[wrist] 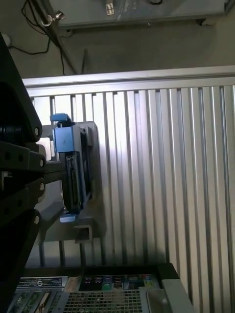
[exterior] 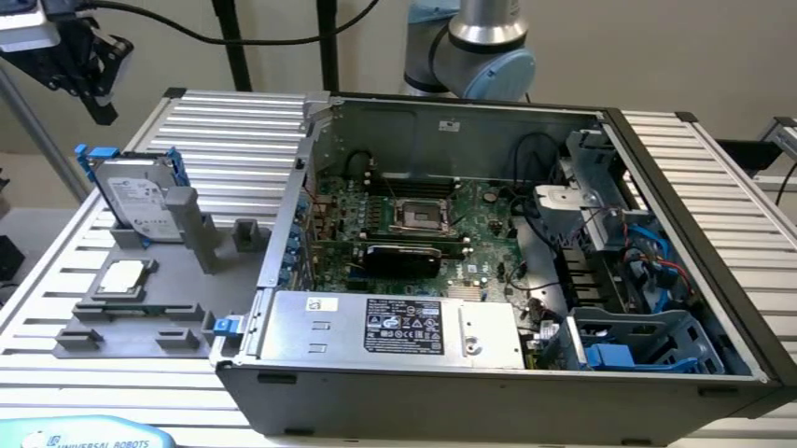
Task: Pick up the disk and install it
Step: 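Reach for the disk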
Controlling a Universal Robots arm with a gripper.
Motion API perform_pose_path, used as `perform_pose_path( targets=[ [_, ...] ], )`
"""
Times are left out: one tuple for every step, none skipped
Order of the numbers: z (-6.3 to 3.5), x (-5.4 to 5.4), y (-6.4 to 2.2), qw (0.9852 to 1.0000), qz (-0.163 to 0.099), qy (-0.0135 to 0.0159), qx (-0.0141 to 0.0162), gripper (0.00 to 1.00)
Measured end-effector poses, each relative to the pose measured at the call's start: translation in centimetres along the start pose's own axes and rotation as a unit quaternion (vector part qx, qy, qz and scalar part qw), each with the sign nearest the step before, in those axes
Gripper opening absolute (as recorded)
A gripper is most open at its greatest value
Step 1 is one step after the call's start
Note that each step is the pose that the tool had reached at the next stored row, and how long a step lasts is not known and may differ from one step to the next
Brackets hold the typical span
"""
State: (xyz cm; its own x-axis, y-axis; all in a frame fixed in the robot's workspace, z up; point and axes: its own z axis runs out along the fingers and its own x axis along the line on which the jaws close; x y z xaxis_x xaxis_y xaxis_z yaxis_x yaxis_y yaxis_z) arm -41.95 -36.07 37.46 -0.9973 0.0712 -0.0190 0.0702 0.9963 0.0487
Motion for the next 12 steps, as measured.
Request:
perform_pose_path(
  targets=[
    [0.05, 0.4, 0.1, 1.0, 0.0, 0.0, 0.0, 0.11],
    [0.1, 0.8, 0.19, 1.0, 0.0, 0.0, 0.0, 0.11],
    [0.16, 1.1, 0.27, 1.0, 0.0, 0.0, 0.0, 0.11],
    [0.2, 1.4, 0.33, 1.0, 0.0, 0.0, 0.0, 0.11],
    [0.25, 1.6, 0.39, 1.0, 0.0, 0.0, -0.0001, 0.11],
    [0.28, 1.8, 0.46, 1.0, -0.001, 0.0, 0.0, 0.11],
    [0.31, 1.9, 0.51, 1.0, -0.002, 0.0001, 0.0, 0.11],
    [0.34, 2.0, 0.57, 1.0, -0.003, 0.0001, -0.0001, 0.11],
    [0.37, 2.0, 0.65, 1.0, -0.004, 0.0002, -0.0001, 0.11],
    [0.4, 2.1, 0.71, 1.0, -0.006, 0.0003, -0.0001, 0.11],
    [0.44, 2.1, 0.76, 1.0, -0.009, 0.0004, -0.0002, 0.11],
    [0.48, 2.1, 0.79, 0.9999, -0.012, 0.0007, -0.0003, 0.11]
  ],
)
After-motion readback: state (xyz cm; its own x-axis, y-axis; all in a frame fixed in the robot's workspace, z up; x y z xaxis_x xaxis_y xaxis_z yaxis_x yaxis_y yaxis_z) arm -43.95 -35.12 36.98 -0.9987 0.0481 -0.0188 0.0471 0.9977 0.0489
